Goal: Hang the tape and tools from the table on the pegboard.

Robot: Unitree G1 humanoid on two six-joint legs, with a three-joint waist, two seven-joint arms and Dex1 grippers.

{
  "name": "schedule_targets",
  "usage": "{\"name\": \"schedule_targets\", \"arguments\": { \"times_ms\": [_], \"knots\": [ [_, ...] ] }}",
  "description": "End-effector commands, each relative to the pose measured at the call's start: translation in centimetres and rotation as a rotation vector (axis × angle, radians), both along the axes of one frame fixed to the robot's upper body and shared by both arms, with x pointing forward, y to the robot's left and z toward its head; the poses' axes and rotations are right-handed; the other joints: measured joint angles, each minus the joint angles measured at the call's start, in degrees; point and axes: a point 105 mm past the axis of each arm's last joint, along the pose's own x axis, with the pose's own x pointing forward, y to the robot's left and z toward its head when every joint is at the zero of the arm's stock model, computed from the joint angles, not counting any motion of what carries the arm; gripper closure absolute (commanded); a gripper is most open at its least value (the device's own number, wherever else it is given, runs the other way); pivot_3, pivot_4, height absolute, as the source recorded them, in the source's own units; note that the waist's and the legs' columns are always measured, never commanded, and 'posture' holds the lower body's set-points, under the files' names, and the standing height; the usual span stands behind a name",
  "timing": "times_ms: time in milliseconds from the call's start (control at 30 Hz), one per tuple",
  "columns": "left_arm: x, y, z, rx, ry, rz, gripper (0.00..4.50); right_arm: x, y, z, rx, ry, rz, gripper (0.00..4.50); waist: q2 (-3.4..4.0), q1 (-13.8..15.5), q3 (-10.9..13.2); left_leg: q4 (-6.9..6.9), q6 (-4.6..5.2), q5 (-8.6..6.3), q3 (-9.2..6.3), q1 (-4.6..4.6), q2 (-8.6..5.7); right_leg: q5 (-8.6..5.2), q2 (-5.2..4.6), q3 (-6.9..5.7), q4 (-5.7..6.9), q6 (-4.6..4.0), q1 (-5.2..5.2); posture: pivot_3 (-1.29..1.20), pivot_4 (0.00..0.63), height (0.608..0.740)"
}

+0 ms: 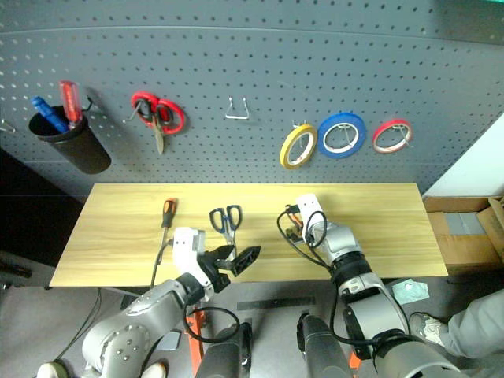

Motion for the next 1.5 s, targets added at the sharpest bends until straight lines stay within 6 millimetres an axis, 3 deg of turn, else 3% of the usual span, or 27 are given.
{"name": "schedule_targets", "arguments": {
  "times_ms": [33, 500, 600, 800, 967, 1133, 1267, 1500],
  "knots": [
    [0.1, 0.0, 0.5, 0.006, -0.018, -0.013, 0.00, 0.1, 0.3, 0.1, 0.008, -0.003, -0.010, 0.05, 0.00, 0.0, 0.0, 0.00, 0.00, 0.00, 0.00, 0.00, 0.01, 0.00, 0.00, 0.00, 0.00, 0.00, 0.00, 0.11, 0.299, 0.740],
    [0.0, 0.2, 0.6, 0.050, -0.034, -0.045, 0.00, 0.1, -0.7, -1.6, -0.018, 0.067, -0.051, 0.05, -0.01, 0.0, 0.0, 0.02, 0.00, 0.00, 0.00, 0.03, 0.01, 0.01, -0.01, 0.00, 0.01, 0.01, 0.03, 0.12, 0.290, 0.740],
    [-0.1, 0.1, 0.6, 0.050, -0.034, -0.046, 0.00, 0.2, -0.6, -1.5, -0.004, 0.063, -0.060, 0.70, -0.01, 0.0, 0.0, 0.03, 0.00, 0.00, 0.00, 0.03, 0.01, 0.01, -0.02, 0.00, 0.00, 0.01, 0.03, 0.13, 0.287, 0.740],
    [-0.1, 0.1, 0.7, 0.051, -0.038, -0.047, 0.00, 0.4, -0.7, -1.3, -0.008, 0.042, -0.061, 2.72, -0.01, 0.0, 0.0, 0.02, 0.00, 0.00, -0.01, 0.03, 0.02, 0.01, -0.02, -0.02, -0.01, 0.01, 0.02, 0.13, 0.284, 0.740],
    [0.1, 0.3, 0.8, 0.054, -0.044, -0.042, 0.00, 0.7, -0.9, -0.7, -0.009, 0.010, -0.051, 2.80, -0.01, 0.0, 0.0, 0.02, 0.00, 0.00, -0.02, 0.03, 0.02, 0.01, -0.02, -0.03, 0.00, 0.01, 0.02, 0.13, 0.269, 0.740],
    [0.0, 0.6, 1.3, 0.081, -0.081, -0.026, 0.00, -0.4, -0.4, 2.6, 0.082, -0.104, 0.076, 2.80, -0.01, 0.2, 0.0, -0.03, 0.00, 0.00, -0.04, -0.07, 0.03, 0.00, -0.02, -0.05, -0.05, 0.01, -0.02, 0.12, 0.250, 0.740],
    [0.2, 1.5, 3.5, 0.045, -0.187, 0.081, 0.00, -3.2, 0.0, 6.0, 0.168, -0.199, 0.199, 2.80, 0.00, 0.6, 0.0, -0.10, -0.03, 0.01, -0.06, -0.45, 0.09, -0.03, -0.15, -0.03, -0.04, 0.10, -0.40, 0.10, 0.224, 0.740],
    [-2.1, 3.1, 4.7, 0.174, -0.292, 0.169, 0.00, -8.8, 2.0, 11.3, 0.393, -0.302, 0.418, 2.80, -0.08, 0.1, -0.4, -0.09, -0.10, -0.03, -0.08, -0.43, 0.06, -0.04, -0.20, -0.06, -0.05, 0.15, -0.39, 0.10, 0.168, 0.740]
  ]
}}
